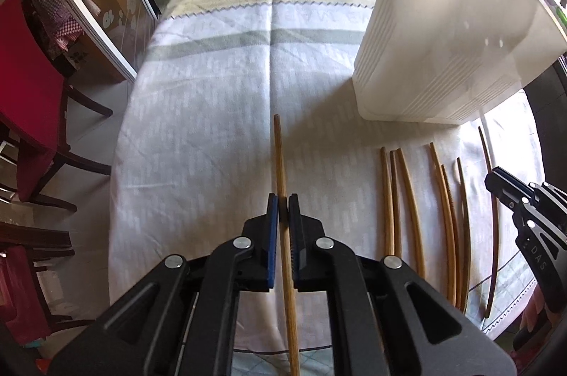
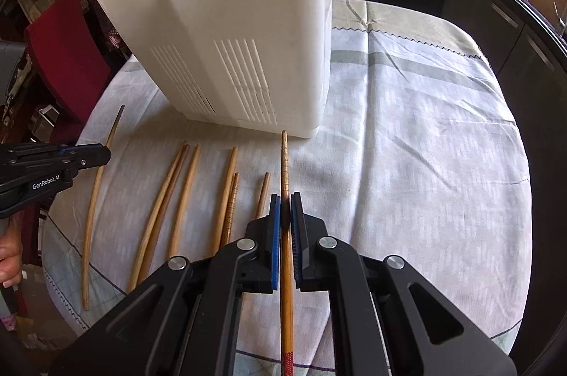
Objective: Organize utensils
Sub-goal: 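Lift both chopsticks and drop them into the white holder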
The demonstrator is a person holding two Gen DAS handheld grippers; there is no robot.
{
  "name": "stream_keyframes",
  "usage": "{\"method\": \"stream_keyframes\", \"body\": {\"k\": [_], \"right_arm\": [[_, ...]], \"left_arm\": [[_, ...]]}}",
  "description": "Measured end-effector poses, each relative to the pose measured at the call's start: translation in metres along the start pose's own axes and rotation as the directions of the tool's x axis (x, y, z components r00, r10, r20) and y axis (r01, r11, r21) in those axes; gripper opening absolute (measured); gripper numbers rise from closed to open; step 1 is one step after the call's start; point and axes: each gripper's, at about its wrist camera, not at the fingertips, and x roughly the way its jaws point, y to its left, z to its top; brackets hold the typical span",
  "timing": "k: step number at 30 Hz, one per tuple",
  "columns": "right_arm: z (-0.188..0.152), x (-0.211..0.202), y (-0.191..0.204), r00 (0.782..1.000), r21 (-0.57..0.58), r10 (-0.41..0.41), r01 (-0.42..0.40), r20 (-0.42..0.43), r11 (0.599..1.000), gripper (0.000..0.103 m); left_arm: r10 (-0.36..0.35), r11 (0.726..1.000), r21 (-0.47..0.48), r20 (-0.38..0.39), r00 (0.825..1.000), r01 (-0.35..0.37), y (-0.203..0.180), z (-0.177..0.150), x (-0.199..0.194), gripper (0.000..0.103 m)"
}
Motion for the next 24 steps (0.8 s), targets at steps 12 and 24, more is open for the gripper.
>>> {"method": "stream_keyframes", "body": {"k": [12,24], "right_arm": [[-0.022,-0.111,-0.015,0.954,0.026,0.075,-0.086,0.292,0.996,0.007],[-0.077,-0.166,-0.021,0.907,0.000,0.033,-0.036,0.420,0.999,0.007]], "left_arm": [[-0.061,0.998,0.020,0.269,0.961,0.057,0.001,-0.029,-0.106,0.006],[-0.102,0.993,0.098,0.383,0.918,0.070,-0.012,-0.060,-0.154,0.006]]}}
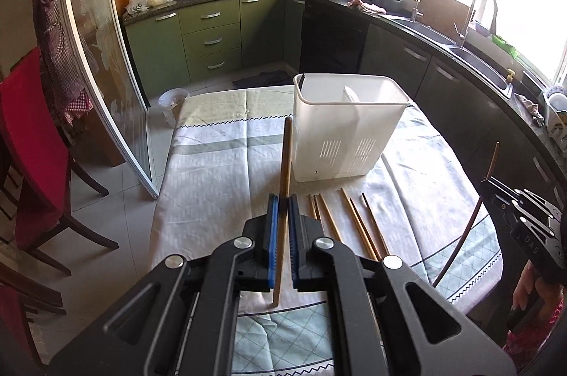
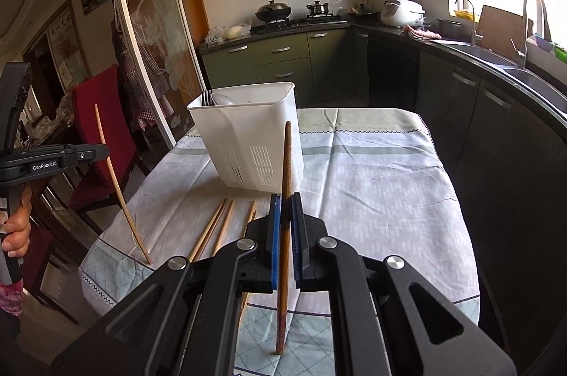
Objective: Organize utensils
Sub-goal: 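Lift both chopsticks and drop them into the white holder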
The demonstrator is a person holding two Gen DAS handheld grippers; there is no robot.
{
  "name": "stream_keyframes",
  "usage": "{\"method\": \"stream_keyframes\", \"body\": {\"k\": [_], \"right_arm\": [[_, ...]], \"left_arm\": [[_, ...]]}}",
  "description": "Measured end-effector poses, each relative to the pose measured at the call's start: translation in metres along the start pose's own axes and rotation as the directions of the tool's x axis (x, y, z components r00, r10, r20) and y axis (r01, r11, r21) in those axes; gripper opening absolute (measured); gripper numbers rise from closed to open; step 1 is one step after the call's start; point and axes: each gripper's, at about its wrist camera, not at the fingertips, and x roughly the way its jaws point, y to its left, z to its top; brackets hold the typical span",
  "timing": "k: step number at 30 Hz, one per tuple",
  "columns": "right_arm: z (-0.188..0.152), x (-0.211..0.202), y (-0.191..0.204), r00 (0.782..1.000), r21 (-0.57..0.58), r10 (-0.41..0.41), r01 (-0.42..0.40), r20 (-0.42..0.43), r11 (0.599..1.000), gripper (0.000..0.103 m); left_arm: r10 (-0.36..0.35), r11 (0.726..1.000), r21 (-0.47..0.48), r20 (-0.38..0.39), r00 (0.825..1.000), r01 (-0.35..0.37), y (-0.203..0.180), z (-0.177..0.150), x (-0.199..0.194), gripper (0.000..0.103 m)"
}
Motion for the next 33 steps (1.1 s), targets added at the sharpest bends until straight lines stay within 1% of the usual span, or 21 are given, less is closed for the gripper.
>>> {"method": "stream_keyframes", "body": {"k": [4,7,21,27,33], "right_arm": [[0.006,-0.010,0.000,0.999,0.001,-0.004,0.004,0.048,1.000,0.007],[0.011,-0.008,-0.002,0.998,0.008,-0.001,0.000,0.055,1.000,0.007],[0.023,0.004,0.010,0.998,-0.009,0.043,-0.043,0.035,0.999,0.007],[0.037,-0.004,0.018,0.996,-0.024,0.067,-0.066,0.060,0.998,0.007],[0.065,-0.017,0.022,0.991,-0.030,0.095,-0.092,0.099,0.995,0.007]], "left_arm": [[-0.003,1.000,0.000,0.000,1.000,0.003,-0.002,-0.001,-0.001,0.006],[-0.011,1.000,0.001,-0.001,1.000,0.011,-0.004,-0.002,-0.003,0.006],[-0.034,0.999,0.012,0.017,0.999,0.034,-0.004,0.001,-0.005,0.006],[-0.045,0.999,0.020,0.042,0.998,0.045,-0.007,0.010,-0.015,0.006],[-0.070,0.997,0.033,0.088,0.994,0.067,-0.012,0.034,-0.037,0.006]]}}
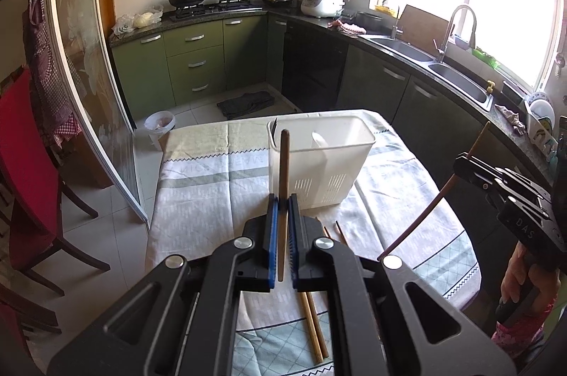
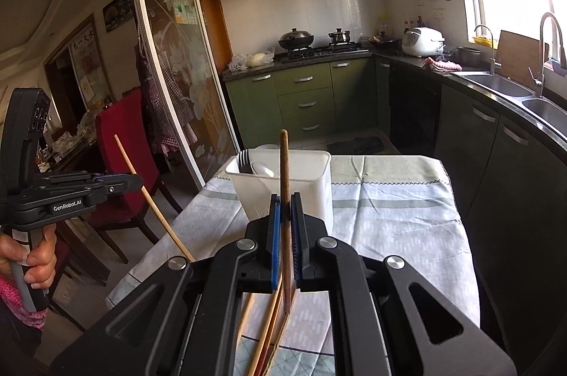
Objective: Organize utensils
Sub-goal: 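Lift both chopsticks and drop them into the white holder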
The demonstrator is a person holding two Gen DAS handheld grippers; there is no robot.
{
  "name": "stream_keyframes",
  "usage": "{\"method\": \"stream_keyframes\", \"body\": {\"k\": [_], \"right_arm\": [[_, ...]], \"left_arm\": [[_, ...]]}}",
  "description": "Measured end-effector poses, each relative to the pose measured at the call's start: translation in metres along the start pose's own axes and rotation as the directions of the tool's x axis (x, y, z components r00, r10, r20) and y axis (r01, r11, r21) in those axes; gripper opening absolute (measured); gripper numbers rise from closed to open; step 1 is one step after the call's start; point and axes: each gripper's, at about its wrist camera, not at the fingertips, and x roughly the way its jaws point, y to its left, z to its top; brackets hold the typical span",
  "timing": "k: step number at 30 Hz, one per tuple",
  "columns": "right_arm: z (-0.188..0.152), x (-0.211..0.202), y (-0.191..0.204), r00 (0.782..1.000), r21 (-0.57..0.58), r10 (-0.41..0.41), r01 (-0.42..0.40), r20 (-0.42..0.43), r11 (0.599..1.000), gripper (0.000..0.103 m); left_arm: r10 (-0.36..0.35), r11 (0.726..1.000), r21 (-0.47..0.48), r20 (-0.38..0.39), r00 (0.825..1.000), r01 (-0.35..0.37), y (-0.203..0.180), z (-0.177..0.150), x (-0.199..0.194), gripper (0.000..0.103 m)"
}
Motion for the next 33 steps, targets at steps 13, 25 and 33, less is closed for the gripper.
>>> {"method": "stream_keyframes", "body": {"k": [13,25,33], "right_arm": [[0.101,-0.013,0.010,0.977,-0.020,-0.010,0.015,0.214,1.000,0.007],[0.121,0.072,-0.012,0.978,0.029,-0.066,0.062,0.198,0.998,0.007],[0.093,0.123,-0.023,0.995,0.032,-0.071,0.069,0.065,0.997,0.007]], "left_arm": [[0.010,0.999,0.034,0.214,0.977,-0.018,-0.024,0.101,-0.050,0.006],[0.022,1.000,-0.011,0.180,0.983,-0.020,-0.022,0.129,0.036,0.006],[0.015,0.999,-0.030,-0.013,1.000,-0.016,-0.009,0.098,0.100,0.006]]}}
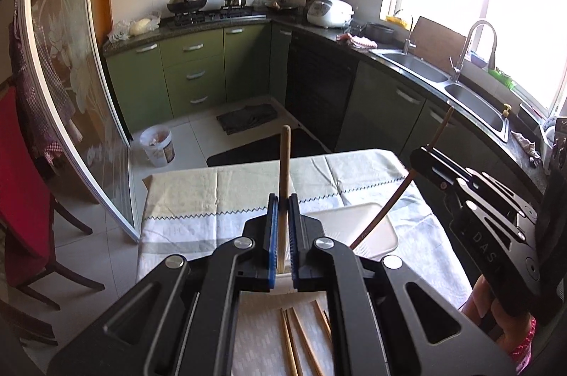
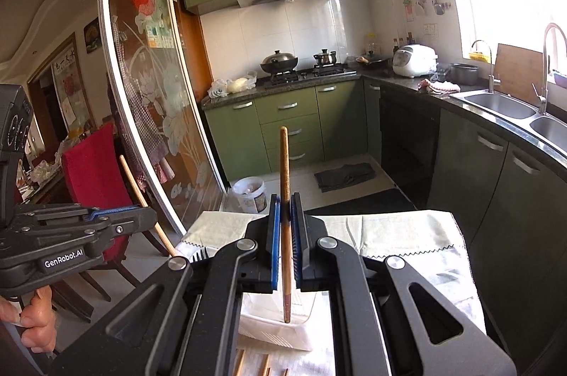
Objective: Organize utensils
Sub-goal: 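Lift both chopsticks and drop them into the white holder, then lower both grippers toward the remaining chopsticks and grasp one each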
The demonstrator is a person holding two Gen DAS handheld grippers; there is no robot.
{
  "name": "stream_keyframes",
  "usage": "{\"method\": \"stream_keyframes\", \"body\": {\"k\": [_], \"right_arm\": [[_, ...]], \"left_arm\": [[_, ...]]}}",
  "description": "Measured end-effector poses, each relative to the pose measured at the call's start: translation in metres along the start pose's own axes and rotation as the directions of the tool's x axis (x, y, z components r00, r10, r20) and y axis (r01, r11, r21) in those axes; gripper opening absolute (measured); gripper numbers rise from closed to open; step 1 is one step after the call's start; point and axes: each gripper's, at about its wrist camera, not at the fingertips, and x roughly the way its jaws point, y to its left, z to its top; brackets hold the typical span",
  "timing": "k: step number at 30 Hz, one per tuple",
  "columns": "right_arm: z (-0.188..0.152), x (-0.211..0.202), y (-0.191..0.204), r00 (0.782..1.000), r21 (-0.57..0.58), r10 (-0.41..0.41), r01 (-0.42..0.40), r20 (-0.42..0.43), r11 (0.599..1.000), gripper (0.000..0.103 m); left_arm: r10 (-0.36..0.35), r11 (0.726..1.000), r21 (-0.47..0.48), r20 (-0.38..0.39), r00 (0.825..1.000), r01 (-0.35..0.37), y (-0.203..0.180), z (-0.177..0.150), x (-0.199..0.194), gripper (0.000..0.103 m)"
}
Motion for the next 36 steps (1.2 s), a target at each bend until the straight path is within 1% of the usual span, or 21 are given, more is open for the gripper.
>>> {"method": "stream_keyframes", "body": {"k": [3,5,7,8,9,10,11,14,16,17,18,20,22,23,25,26,27,30,31,32,36], "right_arm": [[-0.007,0.006,-0.001,1.000,0.010,-0.002,0.002,-0.015,1.000,0.008],[-0.010,0.006,-0.002,1.000,0.009,-0.005,0.005,-0.020,1.000,0.009],[-0.011,0.004,-0.001,1.000,0.007,-0.006,0.006,-0.014,1.000,0.013],[-0.012,0.001,-0.001,1.000,0.005,-0.010,0.010,-0.009,1.000,0.015],[-0.012,-0.002,-0.001,1.000,0.003,-0.010,0.010,-0.007,1.000,0.017],[-0.012,-0.004,-0.002,1.000,0.006,-0.008,0.008,-0.002,1.000,0.017],[-0.011,-0.008,-0.003,1.000,0.011,-0.008,0.008,0.003,1.000,0.017],[-0.010,-0.026,-0.005,1.000,0.027,0.012,-0.012,0.016,1.000,0.017],[-0.014,-0.044,-0.006,1.000,0.028,0.010,-0.011,0.029,1.000,0.029],[-0.019,-0.054,-0.008,0.999,0.031,0.003,-0.004,0.033,0.999,0.036],[-0.025,-0.064,-0.010,0.999,0.035,0.001,-0.002,0.034,0.999,0.038],[-0.041,-0.079,-0.015,1.000,0.038,-0.008,0.007,0.008,0.999,0.038],[-0.063,-0.086,-0.023,0.999,0.050,-0.015,0.017,-0.040,0.999,0.038],[-0.073,-0.089,-0.027,0.998,0.059,-0.014,0.018,-0.066,0.998,0.038],[-0.097,-0.092,-0.037,0.993,0.092,-0.008,0.018,-0.118,0.996,0.038],[-0.107,-0.093,-0.042,0.991,0.111,-0.005,0.020,-0.137,0.994,0.038],[-0.119,-0.093,-0.048,0.988,0.132,-0.001,0.022,-0.154,0.991,0.038],[-0.150,-0.096,-0.062,0.980,0.197,0.026,0.014,-0.198,0.980,0.038],[-0.159,-0.097,-0.065,0.978,0.214,0.033,0.012,-0.205,0.977,0.038],[-0.165,-0.099,-0.067,0.977,0.225,0.036,0.013,-0.210,0.974,0.038],[-0.179,-0.101,-0.074,0.974,0.250,0.046,0.012,-0.223,0.968,0.038]], "left_arm": [[-0.007,1.000,-0.009,-0.041,0.999,0.007,0.004,-0.008,0.011,0.006],[-0.004,1.000,-0.012,-0.043,0.999,0.004,0.006,-0.010,0.013,0.006],[-0.005,1.000,-0.021,-0.037,0.999,0.004,0.009,-0.011,0.011,0.010],[-0.005,1.000,-0.026,-0.034,0.999,0.004,0.011,-0.011,0.009,0.015],[-0.003,1.000,-0.027,-0.029,1.000,0.003,0.011,-0.010,0.007,0.024],[0.002,1.000,-0.027,-0.023,1.000,-0.003,0.011,-0.010,0.004,0.028],[0.008,1.000,-0.029,-0.015,1.000,-0.008,0.011,-0.010,0.001,0.031],[-0.003,0.999,-0.040,-0.016,1.000,0.002,0.012,-0.013,-0.011,0.031],[-0.005,0.999,-0.042,-0.029,1.000,0.004,0.014,-0.019,-0.019,0.037],[0.000,0.999,-0.041,-0.043,0.999,-0.001,0.014,-0.024,-0.020,0.039],[0.002,0.999,-0.043,-0.062,0.998,-0.004,0.015,-0.032,-0.020,0.040],[0.003,0.999,-0.044,-0.123,0.992,-0.008,0.015,-0.050,-0.015,0.040],[0.009,0.999,-0.030,-0.204,0.979,-0.015,0.013,-0.074,-0.001,0.040],[0.006,1.000,-0.023,-0.251,0.968,-0.013,0.012,-0.087,0.009,0.040],[-0.011,1.000,-0.028,-0.347,0.938,0.001,0.011,-0.112,0.030,0.040],[-0.021,0.999,-0.033,-0.387,0.922,0.009,0.012,-0.122,0.041,0.038],[-0.027,0.999,-0.038,-0.423,0.906,0.012,0.012,-0.132,0.052,0.033],[-0.047,0.998,-0.066,-0.502,0.864,0.016,0.014,-0.154,0.077,0.027],[-0.055,0.997,-0.073,-0.515,0.856,0.020,0.013,-0.158,0.082,0.027],[-0.057,0.997,-0.073,-0.522,0.851,0.022,0.012,-0.161,0.085,0.026],[-0.037,0.999,-0.047,-0.530,0.847,0.014,0.007,-0.167,0.091,0.026]]}}
